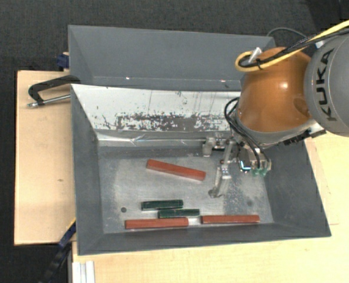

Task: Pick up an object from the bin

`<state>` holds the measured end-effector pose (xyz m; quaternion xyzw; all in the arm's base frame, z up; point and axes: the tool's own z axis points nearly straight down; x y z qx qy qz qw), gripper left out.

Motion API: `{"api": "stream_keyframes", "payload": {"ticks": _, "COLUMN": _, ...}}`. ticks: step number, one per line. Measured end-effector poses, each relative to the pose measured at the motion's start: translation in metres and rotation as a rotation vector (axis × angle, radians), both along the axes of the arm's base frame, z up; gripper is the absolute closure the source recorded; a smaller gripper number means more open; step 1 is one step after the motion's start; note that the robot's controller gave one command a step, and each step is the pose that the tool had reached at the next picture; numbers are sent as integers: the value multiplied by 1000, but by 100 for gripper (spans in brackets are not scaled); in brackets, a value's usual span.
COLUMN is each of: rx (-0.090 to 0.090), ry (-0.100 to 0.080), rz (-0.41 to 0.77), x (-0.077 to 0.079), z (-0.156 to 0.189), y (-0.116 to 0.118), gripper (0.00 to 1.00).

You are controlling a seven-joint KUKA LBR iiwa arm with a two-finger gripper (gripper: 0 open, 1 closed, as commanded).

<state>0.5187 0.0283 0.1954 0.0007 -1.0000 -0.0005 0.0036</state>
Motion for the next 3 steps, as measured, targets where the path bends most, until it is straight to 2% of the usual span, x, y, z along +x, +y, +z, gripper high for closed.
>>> {"api": "stream_keyframes", "payload": {"ticks": 1, "rx": 0, "ry": -8, "rz": -1, "x": 2, "z": 4, "y": 0, "gripper": 0}}
{"api": "stream_keyframes", "payload": {"ticks": 2, "rx": 0, "ry": -17, "rz": 25, "x": 9, "z": -38, "y": 10, "gripper": 0}}
{"api": "stream_keyframes", "payload": {"ticks": 3, "rx": 1, "ry": -10, "rz": 223, "x": -11, "z": -93, "y": 34, "gripper": 0}}
